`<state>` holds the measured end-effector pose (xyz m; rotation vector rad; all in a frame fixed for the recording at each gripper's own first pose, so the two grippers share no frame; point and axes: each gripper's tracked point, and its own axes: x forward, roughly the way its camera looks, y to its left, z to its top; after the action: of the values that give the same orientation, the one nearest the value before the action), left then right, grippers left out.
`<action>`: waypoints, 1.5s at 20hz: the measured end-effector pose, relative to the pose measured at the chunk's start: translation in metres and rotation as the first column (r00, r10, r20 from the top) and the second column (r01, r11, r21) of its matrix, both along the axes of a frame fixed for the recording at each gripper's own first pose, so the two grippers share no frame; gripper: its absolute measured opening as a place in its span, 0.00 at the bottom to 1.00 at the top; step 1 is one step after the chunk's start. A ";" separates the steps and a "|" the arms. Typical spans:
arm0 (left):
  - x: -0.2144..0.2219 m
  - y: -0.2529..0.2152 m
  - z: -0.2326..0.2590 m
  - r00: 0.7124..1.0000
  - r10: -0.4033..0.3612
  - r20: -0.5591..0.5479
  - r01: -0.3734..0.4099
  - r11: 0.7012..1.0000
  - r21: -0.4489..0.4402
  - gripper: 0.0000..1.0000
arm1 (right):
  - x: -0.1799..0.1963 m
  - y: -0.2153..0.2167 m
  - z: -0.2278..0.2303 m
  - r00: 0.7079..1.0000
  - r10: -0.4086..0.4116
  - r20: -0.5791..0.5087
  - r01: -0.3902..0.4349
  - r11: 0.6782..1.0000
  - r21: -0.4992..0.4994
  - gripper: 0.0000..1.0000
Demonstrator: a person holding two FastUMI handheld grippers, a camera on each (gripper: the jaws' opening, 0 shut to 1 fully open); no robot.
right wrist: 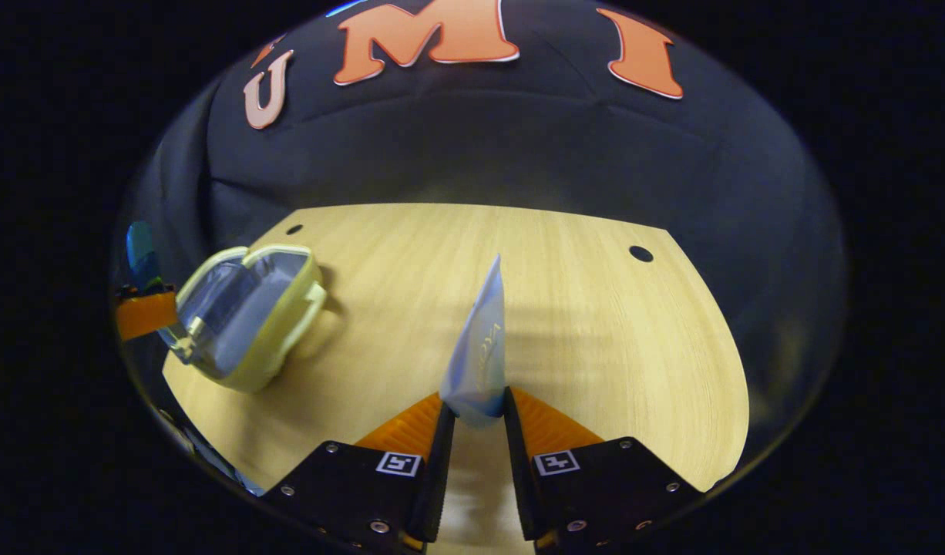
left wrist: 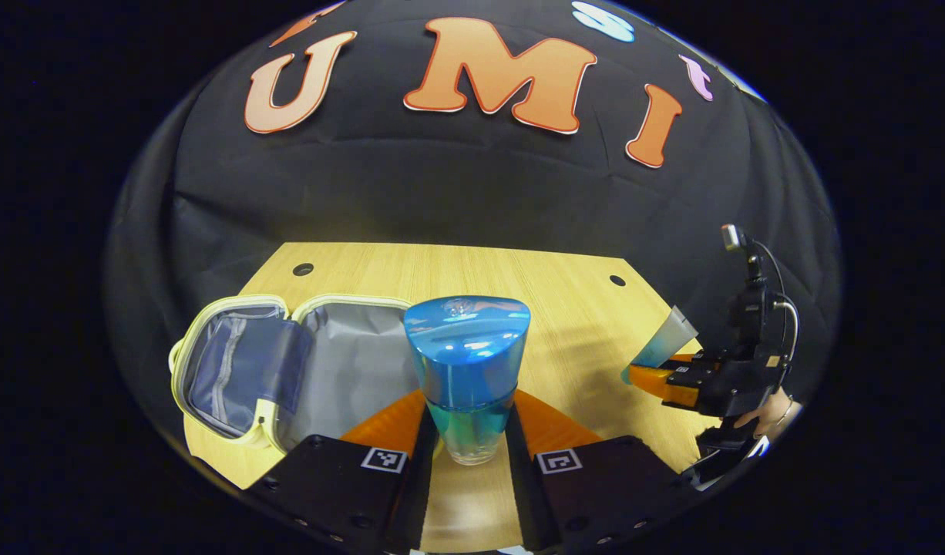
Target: First open the suitcase, pack the skin care products into it, and then close the suitcase.
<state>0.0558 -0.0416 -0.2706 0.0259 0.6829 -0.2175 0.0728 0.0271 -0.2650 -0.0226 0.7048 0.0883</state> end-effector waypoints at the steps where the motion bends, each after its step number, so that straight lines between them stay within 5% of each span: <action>1: -0.002 0.014 0.005 1.000 -0.006 -0.004 0.006 1.000 0.004 0.46 | -0.003 0.017 0.011 1.000 0.010 0.002 -0.010 1.000 0.019 0.39; 7: 0.007 0.113 0.003 0.995 -0.010 -0.096 0.019 0.996 0.085 0.46 | -0.034 0.116 0.038 0.996 0.065 -0.056 -0.059 0.992 0.109 0.39; 13: 0.020 0.150 -0.038 0.966 -0.045 -0.255 0.050 0.999 0.015 0.47 | -0.039 0.165 0.041 0.996 0.023 -0.082 -0.012 0.990 0.137 0.39; 22: 0.037 0.141 -0.084 0.885 -0.054 -0.463 0.094 0.994 0.062 0.47 | -0.046 0.166 0.032 0.987 -0.080 -0.140 0.097 0.989 0.116 0.39; 27: 0.041 0.133 -0.102 0.835 0.006 -0.550 0.059 0.993 0.100 0.48 | -0.045 0.164 0.032 0.982 -0.096 -0.161 0.116 0.986 0.116 0.39; 30: 0.054 0.128 -0.098 0.854 0.007 -0.520 0.068 0.990 0.124 0.54 | -0.041 0.161 0.031 0.981 -0.098 -0.169 0.119 0.986 0.119 0.39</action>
<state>0.1100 0.0868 -0.3686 0.1140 1.2428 -0.2085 0.0321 0.1880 -0.2337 0.1483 0.8609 0.0306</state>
